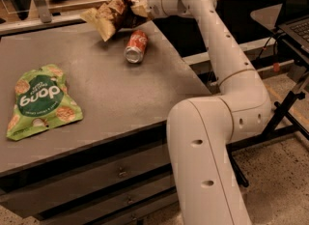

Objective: Move brown chip bag near green jalapeno chip bag

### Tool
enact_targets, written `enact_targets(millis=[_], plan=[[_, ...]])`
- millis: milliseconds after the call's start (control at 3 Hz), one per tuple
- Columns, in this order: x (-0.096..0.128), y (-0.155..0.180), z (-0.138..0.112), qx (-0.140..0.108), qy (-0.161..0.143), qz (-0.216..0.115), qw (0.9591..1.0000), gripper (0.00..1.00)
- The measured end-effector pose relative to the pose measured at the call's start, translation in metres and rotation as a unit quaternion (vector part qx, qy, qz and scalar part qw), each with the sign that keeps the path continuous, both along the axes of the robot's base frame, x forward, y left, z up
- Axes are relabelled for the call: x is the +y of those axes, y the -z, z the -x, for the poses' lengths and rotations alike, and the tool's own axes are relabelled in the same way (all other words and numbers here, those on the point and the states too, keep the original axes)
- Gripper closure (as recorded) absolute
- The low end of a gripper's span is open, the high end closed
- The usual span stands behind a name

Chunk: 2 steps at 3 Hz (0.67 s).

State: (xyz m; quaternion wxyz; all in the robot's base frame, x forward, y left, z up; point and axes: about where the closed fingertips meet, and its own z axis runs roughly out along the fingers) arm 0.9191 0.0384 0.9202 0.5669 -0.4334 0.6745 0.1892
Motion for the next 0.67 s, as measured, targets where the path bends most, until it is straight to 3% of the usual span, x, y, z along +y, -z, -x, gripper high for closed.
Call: enact_targets(millis=[333, 667], plan=[[0.011, -0.028, 0.010, -0.026, -0.023, -0.013, 0.9993, 1.00], [0.035, -0.053, 0.030, -0.040, -0.067, -0.036, 0.9963, 1.00]])
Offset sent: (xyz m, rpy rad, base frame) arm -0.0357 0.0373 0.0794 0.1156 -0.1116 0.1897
